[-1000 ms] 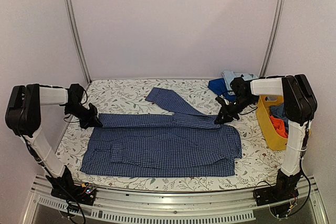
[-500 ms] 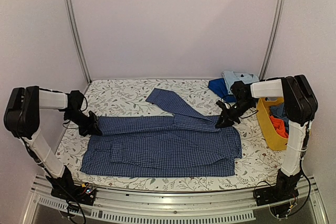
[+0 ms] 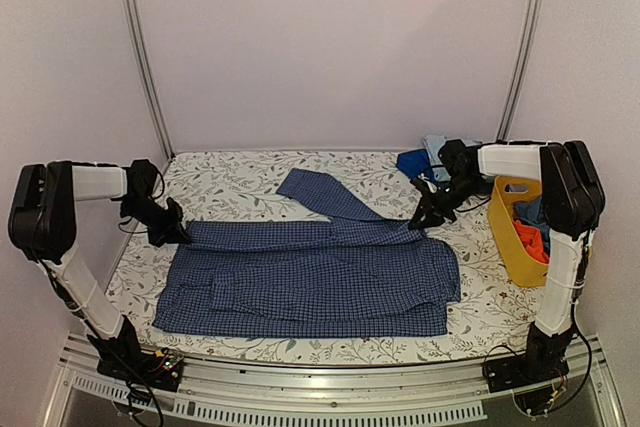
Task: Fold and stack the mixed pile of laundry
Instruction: Fold the 1/3-folded T-shirt at the center of the board, then pick up the rectangle-folded T-shirt from the center of the board, then pass from the right arm to the left, then fold the rectangle-folded T-shirt at the center of the board.
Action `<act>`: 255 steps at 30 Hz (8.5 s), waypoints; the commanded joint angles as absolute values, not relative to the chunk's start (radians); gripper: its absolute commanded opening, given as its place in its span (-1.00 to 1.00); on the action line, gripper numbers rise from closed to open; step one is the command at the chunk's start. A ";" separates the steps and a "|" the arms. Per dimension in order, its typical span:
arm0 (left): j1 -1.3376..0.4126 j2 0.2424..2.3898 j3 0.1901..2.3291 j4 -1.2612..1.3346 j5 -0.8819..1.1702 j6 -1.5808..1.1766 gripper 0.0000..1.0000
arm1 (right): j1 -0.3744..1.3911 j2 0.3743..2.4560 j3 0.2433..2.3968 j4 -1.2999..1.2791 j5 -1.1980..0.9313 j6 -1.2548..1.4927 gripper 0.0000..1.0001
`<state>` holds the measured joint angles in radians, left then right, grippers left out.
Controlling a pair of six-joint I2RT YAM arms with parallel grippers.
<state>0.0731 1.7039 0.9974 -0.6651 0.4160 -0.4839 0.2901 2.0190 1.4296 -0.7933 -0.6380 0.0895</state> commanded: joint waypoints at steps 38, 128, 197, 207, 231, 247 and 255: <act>0.100 1.695 0.989 -0.699 0.452 -0.386 -0.57 | 0.296 2.009 1.331 -0.865 -0.618 0.049 -0.80; -0.157 1.623 1.271 -0.472 0.300 -0.380 0.99 | 0.756 2.776 2.331 -0.460 0.120 -0.118 -0.47; -0.843 1.511 0.909 0.521 -0.175 0.450 0.69 | 0.492 1.927 1.561 0.034 -1.226 0.350 -1.00; -0.806 1.495 0.968 0.395 -0.021 0.394 -0.38 | 0.492 1.917 1.537 0.056 -1.232 0.347 -1.00; -1.077 1.480 1.407 -0.497 0.287 0.270 -1.00 | 0.390 1.806 1.394 -0.142 -1.138 0.254 0.24; -1.166 1.578 1.438 -0.504 0.344 0.152 -1.00 | 0.508 1.934 1.353 -0.435 -1.017 0.027 -0.06; -1.016 1.537 1.256 -0.275 0.326 -0.109 -1.00 | 0.485 1.905 1.325 -0.411 -0.932 0.073 0.00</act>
<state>-1.1126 1.5715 1.3174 -0.4290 0.3405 0.0505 0.5079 1.9198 1.3209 -0.4088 -0.9905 0.0639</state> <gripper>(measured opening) 0.004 0.496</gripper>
